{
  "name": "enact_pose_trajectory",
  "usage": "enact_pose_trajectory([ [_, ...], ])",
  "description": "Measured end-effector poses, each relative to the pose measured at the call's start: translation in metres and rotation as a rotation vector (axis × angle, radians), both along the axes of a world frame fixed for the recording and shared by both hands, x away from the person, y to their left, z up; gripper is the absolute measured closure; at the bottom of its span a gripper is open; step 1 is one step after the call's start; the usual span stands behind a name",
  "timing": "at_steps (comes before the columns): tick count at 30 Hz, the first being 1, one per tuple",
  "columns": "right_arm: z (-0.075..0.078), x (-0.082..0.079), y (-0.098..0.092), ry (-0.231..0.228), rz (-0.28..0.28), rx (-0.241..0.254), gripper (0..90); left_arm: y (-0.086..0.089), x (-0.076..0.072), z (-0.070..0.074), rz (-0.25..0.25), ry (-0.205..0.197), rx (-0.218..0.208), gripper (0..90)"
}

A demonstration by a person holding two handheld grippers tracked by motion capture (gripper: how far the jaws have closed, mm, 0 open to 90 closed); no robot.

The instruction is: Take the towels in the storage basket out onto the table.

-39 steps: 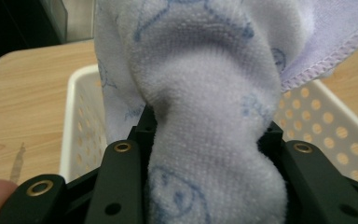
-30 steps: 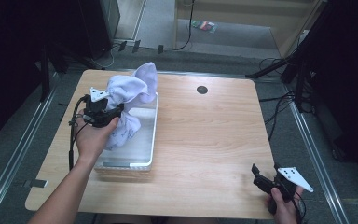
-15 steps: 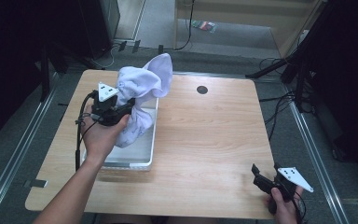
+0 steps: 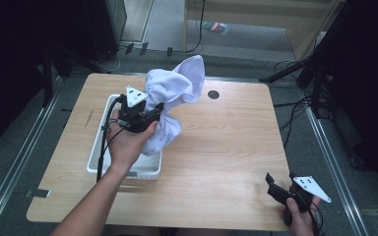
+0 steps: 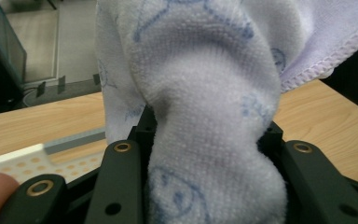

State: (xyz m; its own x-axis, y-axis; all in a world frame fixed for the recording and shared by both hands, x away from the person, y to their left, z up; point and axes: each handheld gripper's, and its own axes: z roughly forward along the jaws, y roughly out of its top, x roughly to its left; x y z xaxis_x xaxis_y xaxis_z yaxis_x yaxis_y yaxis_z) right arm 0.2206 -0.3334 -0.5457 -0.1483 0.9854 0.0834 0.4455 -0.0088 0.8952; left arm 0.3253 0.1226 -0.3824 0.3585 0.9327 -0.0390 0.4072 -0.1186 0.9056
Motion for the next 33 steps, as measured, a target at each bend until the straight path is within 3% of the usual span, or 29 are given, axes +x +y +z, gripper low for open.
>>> enact_pose_trajectory([
  [18, 0.000, 0.000, 0.000, -0.005, 0.006, 0.006, 12.8, -0.066, 0.003, 0.002, -0.078, 0.034, 0.002, 57.9],
  [33, 0.000, -0.001, -0.001, -0.005, 0.009, 0.010, 12.8, -0.113, 0.006, -0.023, -0.100, 0.071, 0.006, 57.1],
])
